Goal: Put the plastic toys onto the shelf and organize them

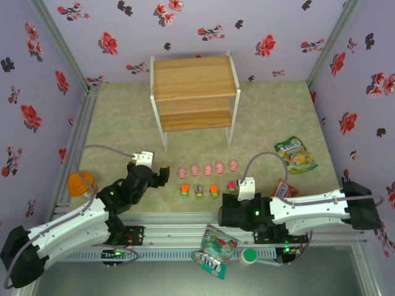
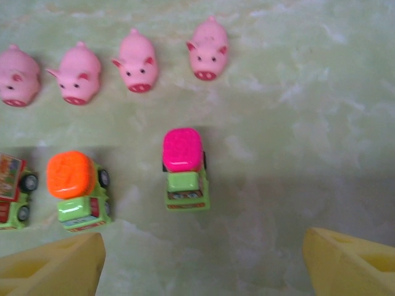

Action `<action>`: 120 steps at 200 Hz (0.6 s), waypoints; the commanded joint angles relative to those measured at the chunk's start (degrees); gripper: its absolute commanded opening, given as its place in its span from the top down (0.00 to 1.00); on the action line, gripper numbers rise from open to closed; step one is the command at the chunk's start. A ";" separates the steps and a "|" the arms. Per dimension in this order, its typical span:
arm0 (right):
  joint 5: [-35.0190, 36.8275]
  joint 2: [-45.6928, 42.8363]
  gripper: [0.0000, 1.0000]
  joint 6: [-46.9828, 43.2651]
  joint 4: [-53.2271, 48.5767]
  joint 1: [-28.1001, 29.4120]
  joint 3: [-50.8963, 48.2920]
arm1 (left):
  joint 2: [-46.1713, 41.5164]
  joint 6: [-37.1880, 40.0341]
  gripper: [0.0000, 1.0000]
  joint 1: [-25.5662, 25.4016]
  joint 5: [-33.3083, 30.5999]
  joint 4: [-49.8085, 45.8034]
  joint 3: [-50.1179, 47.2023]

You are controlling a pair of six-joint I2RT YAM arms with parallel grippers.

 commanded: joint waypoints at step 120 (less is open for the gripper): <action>-11.29 5.97 0.32 -13.90 8.89 -11.53 -0.55 | 5.99 -1.02 0.03 -0.31 0.41 0.70 3.36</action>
